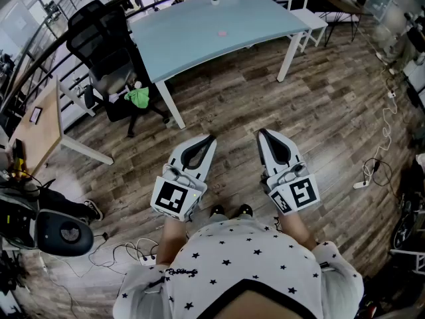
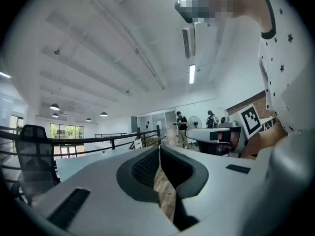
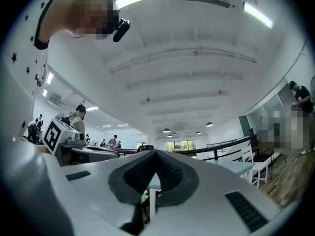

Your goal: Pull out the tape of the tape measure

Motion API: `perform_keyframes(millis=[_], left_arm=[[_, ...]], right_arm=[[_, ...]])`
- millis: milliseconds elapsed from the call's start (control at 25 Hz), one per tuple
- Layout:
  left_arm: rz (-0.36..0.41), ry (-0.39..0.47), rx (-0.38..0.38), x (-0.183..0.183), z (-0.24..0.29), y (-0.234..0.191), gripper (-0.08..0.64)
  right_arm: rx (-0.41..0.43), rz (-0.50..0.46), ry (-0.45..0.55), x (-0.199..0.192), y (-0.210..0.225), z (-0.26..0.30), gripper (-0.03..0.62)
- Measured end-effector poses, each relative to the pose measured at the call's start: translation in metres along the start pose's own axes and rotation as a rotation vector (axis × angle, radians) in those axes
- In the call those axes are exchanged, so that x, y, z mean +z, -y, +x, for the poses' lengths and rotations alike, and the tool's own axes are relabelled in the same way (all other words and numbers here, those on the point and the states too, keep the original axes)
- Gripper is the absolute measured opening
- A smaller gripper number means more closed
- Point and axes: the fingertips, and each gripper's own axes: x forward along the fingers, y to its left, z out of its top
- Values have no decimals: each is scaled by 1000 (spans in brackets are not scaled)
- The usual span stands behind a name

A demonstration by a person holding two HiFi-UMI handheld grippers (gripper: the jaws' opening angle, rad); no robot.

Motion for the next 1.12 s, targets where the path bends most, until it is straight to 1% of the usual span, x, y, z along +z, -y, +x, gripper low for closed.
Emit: perform_keyframes(millis=[200,320,560,760,920,1120], left_arm=[[-4,-8,4,2,5,1,34],[-5,-10,-10,1,9,3,34],[-21,-15,-32,0,24,11,34],[-42,-17,-70,-2,49,28,34],[-23,-5,-97,5,71,40,34],[-37,4,-105,9,96,55,34]], right_arm=[[-6,1,-8,0,7,-2,-5],[-10,26,-10,-1,13,-5,-5],[-54,45,1,-2,31,-15,-4],[-92,45,18,0,56,-33,-3],[-115,39,34,6,78,-44,-3],[-123,37,39,9,102,-57,-2]])
